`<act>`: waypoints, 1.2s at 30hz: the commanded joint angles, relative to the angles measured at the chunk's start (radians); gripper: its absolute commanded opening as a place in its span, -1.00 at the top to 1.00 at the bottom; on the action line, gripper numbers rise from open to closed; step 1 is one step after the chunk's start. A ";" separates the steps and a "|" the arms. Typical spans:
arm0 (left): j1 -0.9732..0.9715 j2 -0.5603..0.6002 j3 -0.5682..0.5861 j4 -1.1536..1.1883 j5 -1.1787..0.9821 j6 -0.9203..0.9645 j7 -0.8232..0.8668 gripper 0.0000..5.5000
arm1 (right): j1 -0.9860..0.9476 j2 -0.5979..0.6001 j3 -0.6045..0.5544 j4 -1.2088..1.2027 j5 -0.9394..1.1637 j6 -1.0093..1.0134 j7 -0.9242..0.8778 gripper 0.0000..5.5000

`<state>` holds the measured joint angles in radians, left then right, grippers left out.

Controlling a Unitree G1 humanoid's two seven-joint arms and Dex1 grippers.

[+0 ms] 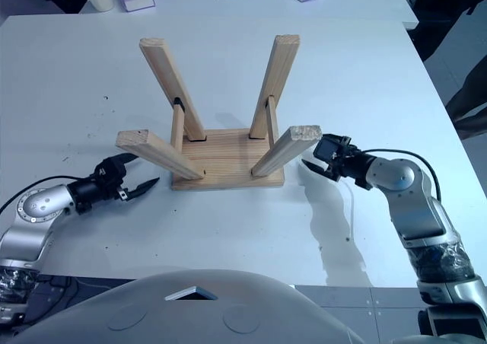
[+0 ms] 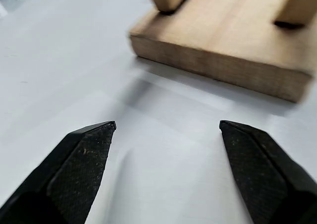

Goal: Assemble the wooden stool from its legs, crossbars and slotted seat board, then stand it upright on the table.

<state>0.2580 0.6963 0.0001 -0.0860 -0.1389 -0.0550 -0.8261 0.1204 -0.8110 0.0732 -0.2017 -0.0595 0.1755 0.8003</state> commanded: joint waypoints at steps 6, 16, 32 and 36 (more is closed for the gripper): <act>0.018 -0.057 -0.121 -0.082 0.051 0.015 0.021 -0.42 | 0.038 0.102 0.146 -0.141 -0.015 0.050 -0.011 -0.23; 0.113 0.035 0.019 -0.352 -0.178 0.175 -0.070 -0.42 | 0.112 0.030 -0.032 -0.392 0.182 0.157 0.084 -0.23; 0.112 0.214 0.308 -0.565 -0.572 0.515 -0.201 -0.42 | 0.130 -0.109 -0.233 -0.582 0.396 0.271 0.224 -0.23; 0.088 0.235 0.339 -0.540 -0.585 0.541 -0.236 -0.42 | 0.117 -0.127 -0.250 -0.574 0.412 0.274 0.240 -0.23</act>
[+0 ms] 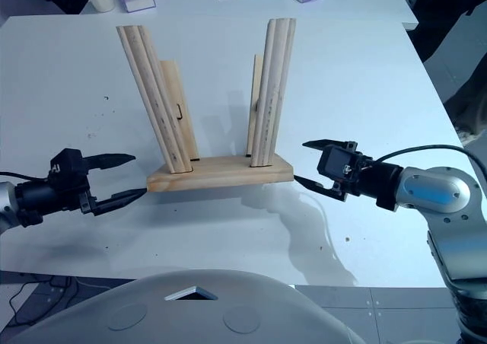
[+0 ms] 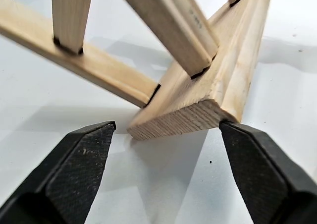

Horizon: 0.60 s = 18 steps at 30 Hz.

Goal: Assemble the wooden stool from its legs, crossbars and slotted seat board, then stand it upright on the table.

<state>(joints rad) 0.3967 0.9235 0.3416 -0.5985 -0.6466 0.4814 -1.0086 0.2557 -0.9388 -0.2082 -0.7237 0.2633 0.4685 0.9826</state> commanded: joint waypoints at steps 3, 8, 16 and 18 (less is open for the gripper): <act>-0.069 0.024 0.011 0.001 -0.073 0.014 -0.089 -0.42 | -0.009 -0.010 0.022 -0.063 0.106 -0.016 0.069 -0.23; -0.091 0.046 0.042 0.032 -0.102 0.053 -0.140 -0.42 | -0.027 -0.028 -0.010 -0.083 0.168 0.009 0.097 -0.23; -0.093 0.069 0.017 0.111 -0.013 0.012 -0.204 -0.42 | -0.078 -0.060 -0.022 -0.018 0.189 0.024 0.132 -0.23; -0.101 0.070 -0.017 0.183 0.068 -0.051 -0.202 -0.42 | -0.059 -0.058 -0.021 0.009 0.178 0.014 0.143 -0.23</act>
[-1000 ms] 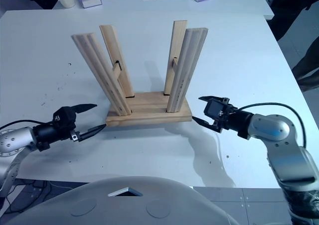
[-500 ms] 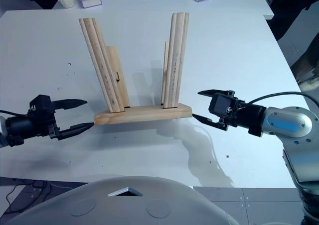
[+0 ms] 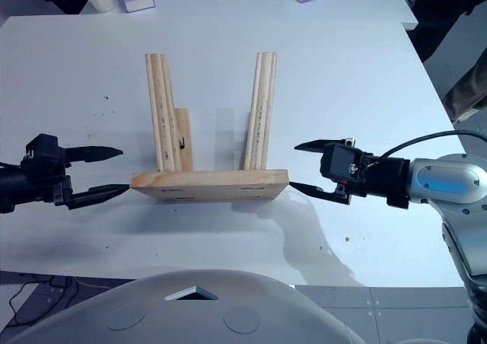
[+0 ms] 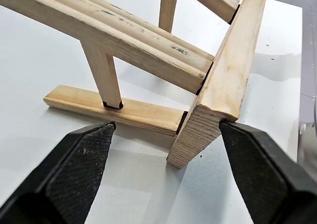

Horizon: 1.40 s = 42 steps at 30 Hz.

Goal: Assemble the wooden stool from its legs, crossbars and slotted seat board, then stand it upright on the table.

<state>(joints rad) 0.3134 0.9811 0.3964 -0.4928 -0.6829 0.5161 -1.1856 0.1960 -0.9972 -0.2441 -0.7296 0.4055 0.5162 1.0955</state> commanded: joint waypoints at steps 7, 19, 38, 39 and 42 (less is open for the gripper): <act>-0.063 -0.033 -0.140 0.351 0.335 -0.350 0.028 -0.42 | 0.062 0.019 0.003 0.212 -0.005 -0.119 0.045 -0.23; -0.061 -0.154 -0.355 0.470 0.449 -0.553 0.008 -0.42 | 0.009 0.150 0.307 0.458 -0.112 -0.261 0.062 -0.23; -0.155 -0.210 -0.526 0.567 0.485 -0.627 -0.049 -0.03 | -0.145 0.254 0.476 0.651 -0.193 -0.343 0.081 0.10; -0.156 -0.209 -0.530 0.568 0.486 -0.628 -0.053 0.02 | -0.145 0.255 0.479 0.653 -0.194 -0.346 0.081 0.14; -0.161 -0.216 -0.542 0.561 0.481 -0.623 -0.055 0.21 | -0.149 0.260 0.486 0.656 -0.196 -0.357 0.078 0.33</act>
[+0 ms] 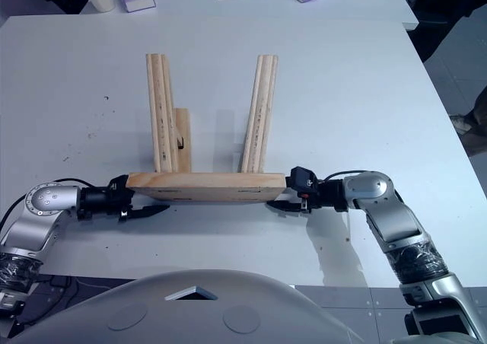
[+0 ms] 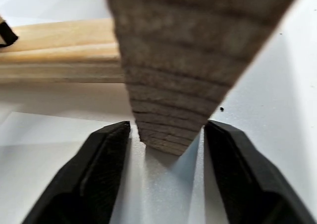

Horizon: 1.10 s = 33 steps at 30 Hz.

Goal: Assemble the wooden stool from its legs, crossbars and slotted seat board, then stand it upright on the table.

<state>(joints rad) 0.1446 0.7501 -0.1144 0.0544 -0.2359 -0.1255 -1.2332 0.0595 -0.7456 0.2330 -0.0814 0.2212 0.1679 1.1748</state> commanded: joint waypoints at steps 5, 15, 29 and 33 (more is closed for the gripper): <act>0.018 0.020 -0.012 -0.056 -0.027 0.074 -0.011 0.48 | 0.009 0.008 -0.008 -0.035 0.016 0.010 -0.010 0.51; 0.215 0.188 0.399 -0.614 -0.451 0.544 0.045 0.50 | 0.255 -0.147 -0.458 -0.618 0.559 0.482 -0.117 0.51; 0.163 0.659 0.877 -0.575 -1.521 1.138 0.287 0.50 | 0.199 -0.788 -0.833 -0.310 1.751 0.934 -0.121 0.50; 0.135 0.831 0.784 -0.414 -1.726 1.222 0.347 0.50 | 0.121 -1.042 -0.728 -0.080 1.751 1.108 0.118 0.51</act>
<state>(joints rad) 0.3973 1.2431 0.5375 -0.5106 -1.5424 0.9140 -1.1548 0.3268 -1.3848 -0.4343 -0.4183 1.6831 1.0235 1.0531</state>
